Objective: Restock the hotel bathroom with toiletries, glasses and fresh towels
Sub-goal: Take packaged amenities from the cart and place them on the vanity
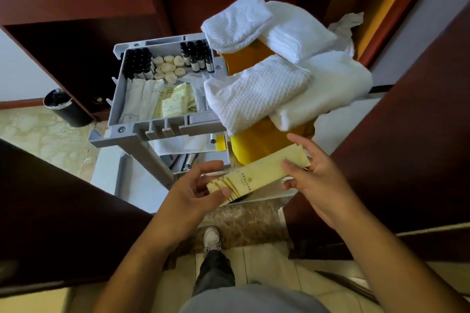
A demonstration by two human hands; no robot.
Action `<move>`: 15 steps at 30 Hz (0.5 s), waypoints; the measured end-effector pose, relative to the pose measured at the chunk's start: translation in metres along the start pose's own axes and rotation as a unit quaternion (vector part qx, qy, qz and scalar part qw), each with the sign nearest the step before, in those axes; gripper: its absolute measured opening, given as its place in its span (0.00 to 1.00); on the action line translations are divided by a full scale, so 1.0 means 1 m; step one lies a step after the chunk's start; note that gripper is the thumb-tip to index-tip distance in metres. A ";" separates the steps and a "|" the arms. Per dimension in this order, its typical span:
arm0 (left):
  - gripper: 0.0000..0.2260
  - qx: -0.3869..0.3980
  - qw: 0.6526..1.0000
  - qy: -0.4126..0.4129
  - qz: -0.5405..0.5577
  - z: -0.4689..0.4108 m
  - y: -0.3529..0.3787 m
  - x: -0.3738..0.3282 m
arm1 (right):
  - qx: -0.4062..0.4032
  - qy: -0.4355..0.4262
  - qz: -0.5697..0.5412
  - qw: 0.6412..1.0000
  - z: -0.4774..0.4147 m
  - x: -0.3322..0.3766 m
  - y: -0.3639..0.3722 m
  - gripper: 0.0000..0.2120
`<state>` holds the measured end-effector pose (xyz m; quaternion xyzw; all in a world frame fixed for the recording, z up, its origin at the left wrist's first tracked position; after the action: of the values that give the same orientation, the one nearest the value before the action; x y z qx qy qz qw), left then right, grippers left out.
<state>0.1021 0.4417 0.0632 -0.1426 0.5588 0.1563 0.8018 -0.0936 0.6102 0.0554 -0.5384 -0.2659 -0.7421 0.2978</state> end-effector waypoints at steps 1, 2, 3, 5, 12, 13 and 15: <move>0.21 0.001 1.000 -0.003 0.001 0.006 0.007 0.004 | 0.000 0.009 -0.006 1.000 0.007 -0.006 -0.005 0.26; 0.21 0.003 1.000 -0.006 -0.002 0.013 0.016 0.007 | -0.001 0.018 -0.012 1.000 0.018 -0.013 -0.010 0.27; 0.20 0.003 1.000 -0.008 -0.006 0.019 0.025 0.010 | -0.001 0.025 -0.016 1.000 0.026 -0.018 -0.013 0.27; 0.20 -0.005 1.000 -0.010 -0.008 0.033 0.037 0.015 | 0.002 0.037 -0.018 0.999 0.040 -0.027 -0.018 0.27; 0.18 -0.059 0.998 -0.030 0.003 0.074 0.046 0.030 | 0.025 0.055 0.022 0.998 0.066 -0.038 -0.014 0.25; 0.18 -0.065 0.997 -0.032 -0.001 0.078 0.045 0.032 | 0.034 0.055 0.030 0.997 0.067 -0.039 -0.012 0.25; 0.18 -0.077 0.996 -0.038 -0.002 0.086 0.042 0.035 | 0.050 0.062 0.054 0.995 0.067 -0.041 -0.007 0.24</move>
<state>0.1696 0.5184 0.0572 -0.1992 0.5140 0.2026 0.8094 -0.0454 0.6691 0.0340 -0.4897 -0.2541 -0.7424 0.3801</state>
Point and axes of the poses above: each hand's wrist, its own z-axis away from the middle knuckle, its own y-axis out of the palm, x = y × z, the point moved 3 cm from there along -z, towards the middle knuckle, and after that the axes turned 7 degrees about x, right-handed, at the moved point
